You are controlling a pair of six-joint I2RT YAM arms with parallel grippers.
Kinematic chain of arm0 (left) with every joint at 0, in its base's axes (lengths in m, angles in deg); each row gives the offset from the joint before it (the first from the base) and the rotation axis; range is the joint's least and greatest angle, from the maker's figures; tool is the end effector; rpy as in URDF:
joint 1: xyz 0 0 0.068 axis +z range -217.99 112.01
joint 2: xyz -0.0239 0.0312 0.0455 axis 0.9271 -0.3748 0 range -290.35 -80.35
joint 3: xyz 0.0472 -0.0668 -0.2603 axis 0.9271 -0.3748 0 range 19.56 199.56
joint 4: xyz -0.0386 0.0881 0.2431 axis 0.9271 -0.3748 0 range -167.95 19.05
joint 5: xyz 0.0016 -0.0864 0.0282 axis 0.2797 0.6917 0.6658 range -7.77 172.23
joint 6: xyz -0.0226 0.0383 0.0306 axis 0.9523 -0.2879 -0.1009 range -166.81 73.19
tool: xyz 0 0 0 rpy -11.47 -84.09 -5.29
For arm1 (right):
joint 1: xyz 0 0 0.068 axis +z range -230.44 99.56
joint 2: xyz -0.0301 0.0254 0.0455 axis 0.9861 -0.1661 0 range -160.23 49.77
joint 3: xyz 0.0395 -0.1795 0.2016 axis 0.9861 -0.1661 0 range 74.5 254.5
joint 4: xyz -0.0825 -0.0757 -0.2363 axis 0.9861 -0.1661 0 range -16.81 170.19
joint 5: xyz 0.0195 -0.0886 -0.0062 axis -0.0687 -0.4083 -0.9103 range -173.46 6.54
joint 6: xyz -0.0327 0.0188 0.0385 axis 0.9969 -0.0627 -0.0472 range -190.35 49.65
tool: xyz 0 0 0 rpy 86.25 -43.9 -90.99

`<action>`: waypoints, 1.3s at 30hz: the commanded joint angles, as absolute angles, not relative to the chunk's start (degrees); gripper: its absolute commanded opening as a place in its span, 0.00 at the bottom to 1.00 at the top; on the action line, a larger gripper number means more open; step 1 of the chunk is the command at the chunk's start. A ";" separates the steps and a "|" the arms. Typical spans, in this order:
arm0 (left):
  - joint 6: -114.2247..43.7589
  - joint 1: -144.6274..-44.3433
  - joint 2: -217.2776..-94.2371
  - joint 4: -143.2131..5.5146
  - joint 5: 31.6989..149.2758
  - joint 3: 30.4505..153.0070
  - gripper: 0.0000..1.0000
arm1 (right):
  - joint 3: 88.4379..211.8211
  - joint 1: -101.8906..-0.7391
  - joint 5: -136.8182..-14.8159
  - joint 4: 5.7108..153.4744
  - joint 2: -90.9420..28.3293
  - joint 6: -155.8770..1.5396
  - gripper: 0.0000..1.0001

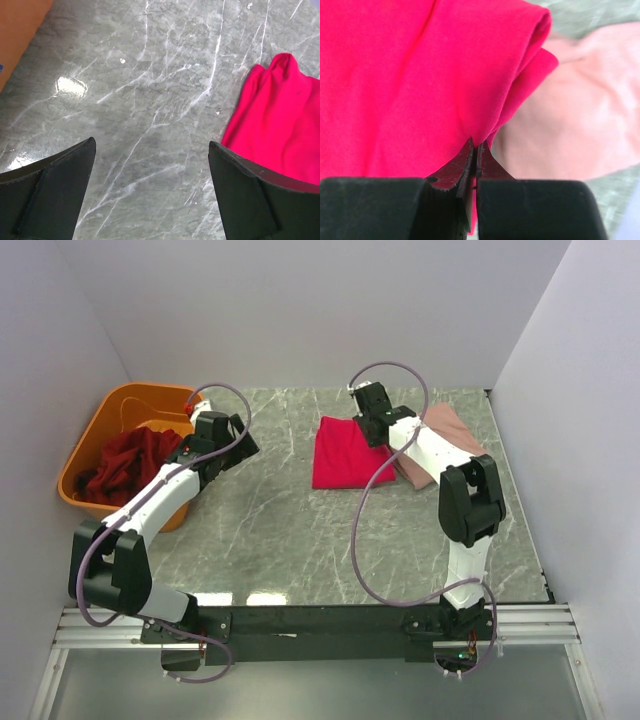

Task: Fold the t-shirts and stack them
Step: Neatly place the folded tshirt to the corner

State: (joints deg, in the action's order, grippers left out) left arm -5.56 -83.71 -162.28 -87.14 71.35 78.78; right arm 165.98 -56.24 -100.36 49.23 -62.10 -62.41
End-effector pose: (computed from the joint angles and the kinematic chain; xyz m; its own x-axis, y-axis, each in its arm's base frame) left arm 0.3068 -0.0794 0.2672 -0.5366 -0.5217 -0.6632 -0.3048 0.8528 -0.4242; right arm 0.4024 0.1695 0.2450 -0.6743 -0.4479 -0.5871 -0.3227 0.8938 -0.3113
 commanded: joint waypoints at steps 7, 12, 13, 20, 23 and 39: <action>-6.38 -83.81 -158.93 -86.77 69.13 78.09 0.99 | 158.80 -56.71 -110.97 59.52 -54.65 -47.70 0.00; -6.38 -83.81 -158.84 -87.04 68.25 78.09 1.00 | 156.50 -56.97 -110.18 62.08 -50.52 -41.98 0.00; -6.47 -83.81 -158.92 -87.04 68.16 78.09 0.99 | 155.80 -56.97 -109.83 62.00 -49.90 -40.05 0.00; -6.73 -83.63 -158.75 -87.30 67.28 78.09 0.99 | 155.00 -58.29 -110.79 60.50 -46.82 -34.24 0.00; -6.82 -83.54 -158.49 -87.39 66.93 78.18 0.99 | 155.62 -59.08 -110.44 60.06 -45.77 -32.56 0.00; -6.82 -82.66 -158.40 -87.39 65.61 77.66 1.00 | 161.77 -61.72 -109.30 52.59 -43.48 -28.43 0.00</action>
State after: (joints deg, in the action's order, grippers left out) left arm -5.69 -83.10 -160.75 -87.99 67.16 77.97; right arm 158.22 -60.63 -108.41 53.12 -47.28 -30.06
